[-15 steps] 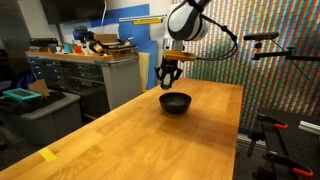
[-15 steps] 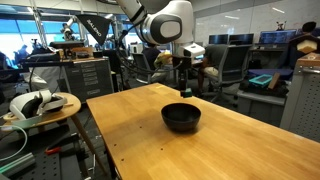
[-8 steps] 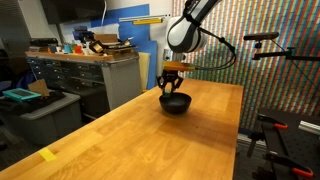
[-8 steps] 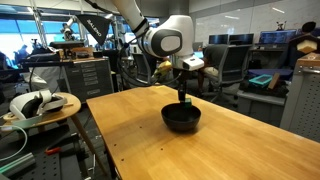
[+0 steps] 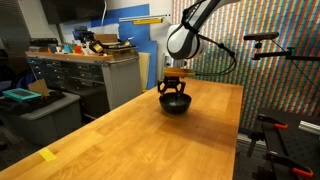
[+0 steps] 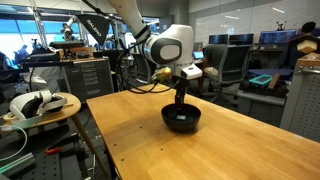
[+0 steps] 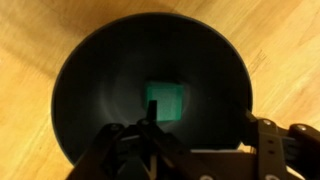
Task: Put the green block in the bowl
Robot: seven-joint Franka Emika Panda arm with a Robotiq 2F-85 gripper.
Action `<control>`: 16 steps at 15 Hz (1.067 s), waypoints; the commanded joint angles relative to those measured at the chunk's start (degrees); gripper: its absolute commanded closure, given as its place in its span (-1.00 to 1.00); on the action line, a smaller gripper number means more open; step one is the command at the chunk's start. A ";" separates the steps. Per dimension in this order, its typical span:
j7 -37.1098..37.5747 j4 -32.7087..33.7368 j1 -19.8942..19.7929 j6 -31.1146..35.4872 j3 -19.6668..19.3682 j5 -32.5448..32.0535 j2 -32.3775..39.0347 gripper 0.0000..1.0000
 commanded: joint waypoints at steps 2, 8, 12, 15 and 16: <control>0.98 0.14 -0.11 0.31 0.05 1.86 -0.50 -1.00; 2.71 -3.44 1.79 2.02 -1.50 -0.46 -5.08 -1.00; 0.19 -7.24 1.30 0.62 0.24 0.15 -10.87 -1.00; 0.63 -5.08 1.06 0.44 0.63 -0.09 -8.67 -1.00; 0.53 -5.95 1.05 0.33 0.92 -0.09 -9.85 -1.00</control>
